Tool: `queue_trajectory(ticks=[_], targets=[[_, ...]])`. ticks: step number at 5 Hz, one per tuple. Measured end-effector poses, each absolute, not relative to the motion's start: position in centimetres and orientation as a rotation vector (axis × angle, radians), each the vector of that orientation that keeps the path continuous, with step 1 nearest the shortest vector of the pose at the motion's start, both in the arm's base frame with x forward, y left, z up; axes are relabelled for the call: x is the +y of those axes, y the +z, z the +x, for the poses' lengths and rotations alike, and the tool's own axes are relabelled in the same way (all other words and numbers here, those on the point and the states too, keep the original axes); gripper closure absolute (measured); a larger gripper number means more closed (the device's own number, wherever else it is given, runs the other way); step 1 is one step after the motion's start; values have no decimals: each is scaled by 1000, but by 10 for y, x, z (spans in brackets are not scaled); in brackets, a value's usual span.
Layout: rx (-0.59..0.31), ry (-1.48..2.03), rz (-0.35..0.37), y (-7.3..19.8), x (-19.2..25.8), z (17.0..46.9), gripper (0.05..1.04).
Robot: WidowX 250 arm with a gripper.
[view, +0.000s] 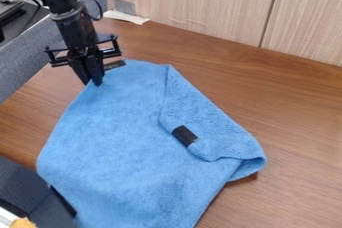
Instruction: Déplier le tissu de bas à droite vers le haut à gauche
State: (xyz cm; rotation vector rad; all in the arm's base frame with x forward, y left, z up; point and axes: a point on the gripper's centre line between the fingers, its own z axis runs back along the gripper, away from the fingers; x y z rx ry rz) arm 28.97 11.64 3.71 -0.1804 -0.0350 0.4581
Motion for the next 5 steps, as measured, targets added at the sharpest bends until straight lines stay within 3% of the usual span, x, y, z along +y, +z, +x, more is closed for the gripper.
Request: queue_trajectory(ticks=[1,2,3,4,5], targets=[[-23,475,-174,37,117,288,618],[-7,455,-164,37,113,287,304],[10,445,-155,36,110,286,79],[39,422,-107,38,106,285,77],[3,409,-69,54,105,289,83]])
